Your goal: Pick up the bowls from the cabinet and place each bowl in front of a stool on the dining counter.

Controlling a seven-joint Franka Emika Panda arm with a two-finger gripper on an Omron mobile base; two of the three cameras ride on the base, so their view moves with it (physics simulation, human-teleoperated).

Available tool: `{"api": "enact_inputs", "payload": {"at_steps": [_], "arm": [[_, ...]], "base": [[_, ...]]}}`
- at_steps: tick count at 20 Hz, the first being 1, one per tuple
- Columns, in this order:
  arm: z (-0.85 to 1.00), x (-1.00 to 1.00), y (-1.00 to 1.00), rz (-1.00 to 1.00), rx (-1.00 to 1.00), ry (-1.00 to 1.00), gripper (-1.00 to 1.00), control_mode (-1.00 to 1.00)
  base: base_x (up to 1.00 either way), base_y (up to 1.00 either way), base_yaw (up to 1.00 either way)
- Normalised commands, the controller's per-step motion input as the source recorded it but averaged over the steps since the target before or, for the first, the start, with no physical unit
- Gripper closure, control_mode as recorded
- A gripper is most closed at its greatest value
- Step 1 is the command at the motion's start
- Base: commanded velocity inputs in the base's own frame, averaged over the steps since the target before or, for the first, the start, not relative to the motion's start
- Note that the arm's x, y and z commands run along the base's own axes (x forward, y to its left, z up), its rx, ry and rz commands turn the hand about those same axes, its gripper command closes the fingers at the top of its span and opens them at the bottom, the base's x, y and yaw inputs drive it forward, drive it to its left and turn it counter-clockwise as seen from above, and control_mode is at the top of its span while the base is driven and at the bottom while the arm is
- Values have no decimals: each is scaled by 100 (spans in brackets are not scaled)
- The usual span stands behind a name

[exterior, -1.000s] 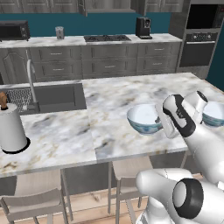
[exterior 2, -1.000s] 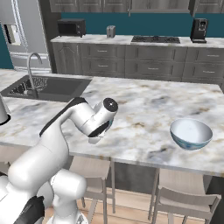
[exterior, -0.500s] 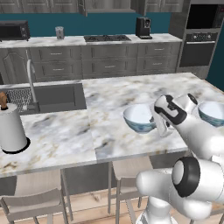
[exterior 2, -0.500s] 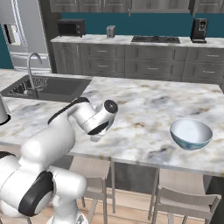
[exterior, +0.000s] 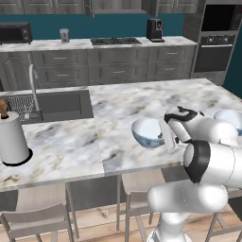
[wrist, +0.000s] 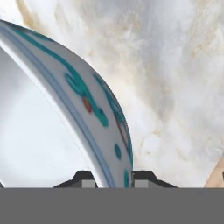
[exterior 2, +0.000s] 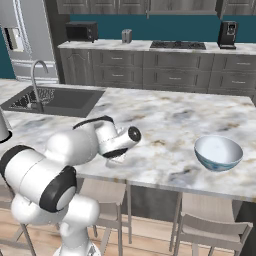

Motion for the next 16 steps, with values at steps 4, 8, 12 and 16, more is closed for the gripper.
{"api": "enact_inputs", "payload": {"at_steps": [4, 8, 12, 16], "arm": [[-37, 4, 0, 0, 0, 0, 100, -100], [-7, 0, 1, 0, 0, 0, 100, -100], [0, 0, 0, 0, 0, 0, -100, -100], [10, 0, -2, 0, 0, 0, -100, -100]], "base": [[0, 0, 0], [0, 0, 0], [0, 0, 0], [0, 0, 0]]}}
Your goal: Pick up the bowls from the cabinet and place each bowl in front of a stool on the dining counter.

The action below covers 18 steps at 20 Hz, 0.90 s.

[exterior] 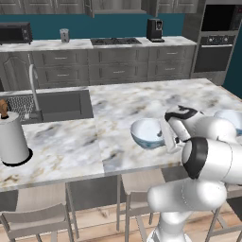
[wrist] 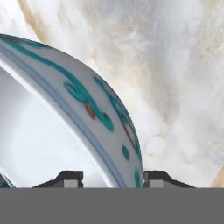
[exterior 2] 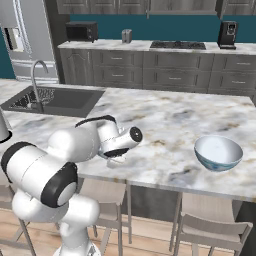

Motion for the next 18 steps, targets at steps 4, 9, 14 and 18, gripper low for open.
{"api": "enact_inputs", "payload": {"at_steps": [4, 9, 14, 18], "arm": [[76, -19, 0, -1, -1, -4, -100, -100], [100, -62, 0, -8, 0, 0, -100, -100], [100, -97, -1, -9, -1, 0, -100, -100], [100, -100, -6, -10, 0, 0, -100, -100]], "base": [[0, 0, 0], [0, 0, 0], [0, 0, 0], [0, 0, 0]]}}
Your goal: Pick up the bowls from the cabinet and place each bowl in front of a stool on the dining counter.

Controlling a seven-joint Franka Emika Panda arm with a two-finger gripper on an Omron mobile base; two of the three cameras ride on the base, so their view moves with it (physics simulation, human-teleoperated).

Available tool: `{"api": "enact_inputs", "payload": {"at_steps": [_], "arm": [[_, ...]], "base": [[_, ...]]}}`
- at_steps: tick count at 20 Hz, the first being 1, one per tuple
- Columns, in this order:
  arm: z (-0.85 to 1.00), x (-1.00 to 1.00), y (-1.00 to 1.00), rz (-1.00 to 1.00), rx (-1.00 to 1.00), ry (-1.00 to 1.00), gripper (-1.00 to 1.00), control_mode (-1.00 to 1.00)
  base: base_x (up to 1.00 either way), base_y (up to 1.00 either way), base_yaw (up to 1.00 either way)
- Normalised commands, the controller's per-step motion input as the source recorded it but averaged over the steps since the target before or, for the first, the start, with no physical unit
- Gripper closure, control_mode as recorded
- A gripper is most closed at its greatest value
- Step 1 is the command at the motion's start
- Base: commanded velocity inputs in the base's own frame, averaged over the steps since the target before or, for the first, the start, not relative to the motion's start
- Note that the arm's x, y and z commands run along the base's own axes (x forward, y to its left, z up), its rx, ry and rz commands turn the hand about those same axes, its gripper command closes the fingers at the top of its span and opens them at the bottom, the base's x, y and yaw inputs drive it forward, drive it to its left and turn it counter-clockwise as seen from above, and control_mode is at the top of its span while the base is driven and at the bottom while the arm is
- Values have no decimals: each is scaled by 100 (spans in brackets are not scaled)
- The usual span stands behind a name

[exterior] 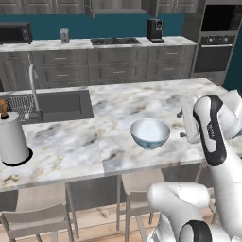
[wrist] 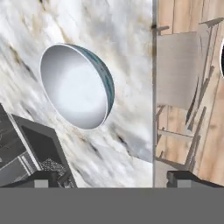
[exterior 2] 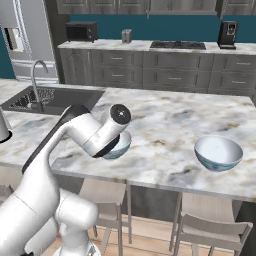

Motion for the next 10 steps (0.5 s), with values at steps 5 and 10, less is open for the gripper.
{"api": "enact_inputs", "payload": {"at_steps": [5, 10], "arm": [[100, -100, -16, -14, 0, 0, -100, -100], [97, -100, -19, -11, 0, 2, -100, -100]], "base": [[0, 0, 0], [0, 0, 0]]}}
